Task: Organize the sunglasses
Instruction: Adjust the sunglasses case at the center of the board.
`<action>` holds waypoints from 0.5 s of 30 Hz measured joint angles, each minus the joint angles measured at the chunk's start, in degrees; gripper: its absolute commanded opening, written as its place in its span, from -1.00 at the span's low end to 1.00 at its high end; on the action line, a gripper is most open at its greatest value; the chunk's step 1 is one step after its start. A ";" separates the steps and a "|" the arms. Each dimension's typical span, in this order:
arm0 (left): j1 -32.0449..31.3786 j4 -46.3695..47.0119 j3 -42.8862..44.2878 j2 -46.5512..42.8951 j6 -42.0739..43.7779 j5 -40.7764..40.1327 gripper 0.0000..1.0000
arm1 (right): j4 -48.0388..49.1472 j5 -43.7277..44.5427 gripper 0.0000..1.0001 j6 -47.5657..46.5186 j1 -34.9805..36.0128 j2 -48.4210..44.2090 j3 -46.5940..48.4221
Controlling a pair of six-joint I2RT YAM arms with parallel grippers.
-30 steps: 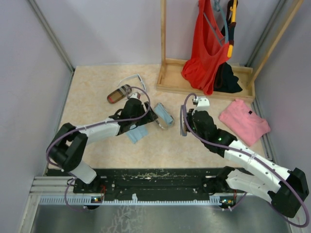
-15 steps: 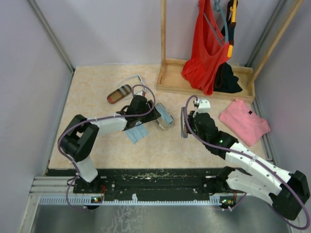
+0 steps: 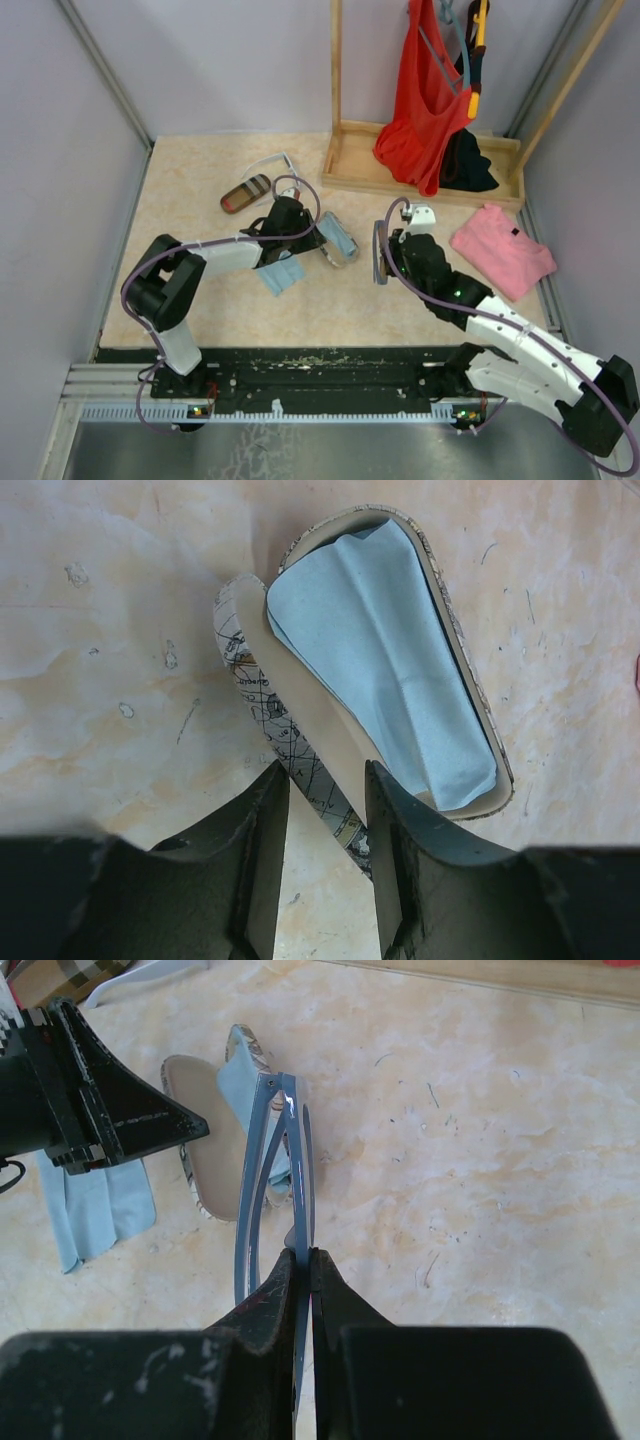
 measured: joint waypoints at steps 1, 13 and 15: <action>0.00 -0.13 0.00 0.00 0.09 0.07 -0.18 | 0.00 0.00 -1.00 -0.02 0.00 -0.15 0.00; 0.00 -0.59 0.00 -0.13 1.77 1.64 -0.30 | -1.31 0.04 -1.00 0.00 0.00 -2.19 0.00; 0.00 -1.16 0.00 -0.46 2.40 2.01 -0.30 | -1.33 0.04 -1.00 0.02 0.00 -2.34 0.00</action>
